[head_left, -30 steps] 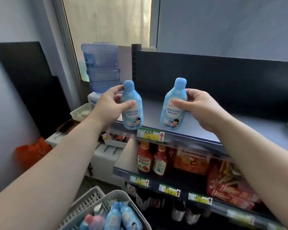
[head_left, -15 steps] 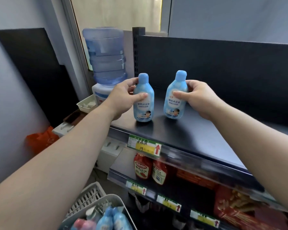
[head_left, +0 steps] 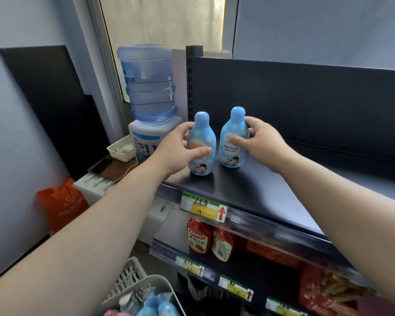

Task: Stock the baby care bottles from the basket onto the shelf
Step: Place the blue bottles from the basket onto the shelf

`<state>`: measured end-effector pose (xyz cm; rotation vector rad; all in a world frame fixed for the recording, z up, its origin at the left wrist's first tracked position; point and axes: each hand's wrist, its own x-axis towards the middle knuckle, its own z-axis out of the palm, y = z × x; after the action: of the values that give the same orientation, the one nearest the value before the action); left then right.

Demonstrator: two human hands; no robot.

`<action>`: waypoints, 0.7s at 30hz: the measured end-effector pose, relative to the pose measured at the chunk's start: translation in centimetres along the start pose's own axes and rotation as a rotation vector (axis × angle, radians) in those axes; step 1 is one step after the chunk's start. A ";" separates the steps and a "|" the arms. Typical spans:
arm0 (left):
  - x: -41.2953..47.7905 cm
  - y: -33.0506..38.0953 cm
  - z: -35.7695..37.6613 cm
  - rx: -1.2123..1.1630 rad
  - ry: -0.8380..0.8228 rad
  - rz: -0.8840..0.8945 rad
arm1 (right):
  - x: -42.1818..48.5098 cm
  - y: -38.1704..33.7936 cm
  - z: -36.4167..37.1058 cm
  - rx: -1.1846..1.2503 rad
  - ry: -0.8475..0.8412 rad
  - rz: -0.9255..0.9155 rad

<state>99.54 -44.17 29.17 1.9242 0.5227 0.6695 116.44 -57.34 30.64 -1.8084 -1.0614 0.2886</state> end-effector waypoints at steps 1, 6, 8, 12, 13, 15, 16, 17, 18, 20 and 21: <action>0.1 0.0 0.3 0.038 0.044 0.031 | 0.3 0.0 0.1 -0.012 0.005 -0.001; 2.3 -0.3 1.5 0.111 0.128 0.056 | 3.5 0.3 0.8 -0.089 -0.006 -0.015; 3.7 -0.4 1.9 0.132 0.137 0.038 | 5.2 0.6 0.8 -0.138 -0.001 -0.013; 6.6 -0.6 3.1 0.156 0.156 0.036 | 8.5 1.4 0.5 -0.201 0.016 0.000; 7.3 -0.7 3.3 0.157 0.163 0.033 | 9.3 1.6 0.4 -0.220 0.019 -0.004; 8.7 -0.9 3.8 0.167 0.181 0.027 | 10.7 2.0 0.2 -0.249 0.026 0.001; 9.3 -1.0 4.0 0.171 0.189 0.025 | 11.3 2.2 0.1 -0.257 0.027 0.006; 9.8 -1.0 4.2 0.174 0.197 0.027 | 11.8 2.4 0.1 -0.264 0.025 0.007; 10.3 -1.1 4.4 0.177 0.203 0.027 | 12.3 2.6 0.0 -0.269 0.021 0.006; 11.0 -1.3 4.6 0.187 0.215 0.021 | 12.8 2.8 -0.3 -0.267 0.011 0.000; 11.3 -1.3 4.6 0.195 0.221 0.017 | 13.0 2.9 -0.4 -0.262 0.007 -0.006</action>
<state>110.97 -39.75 28.84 2.0492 0.7340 0.8753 125.87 -48.04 31.70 -2.0359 -1.1419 0.1436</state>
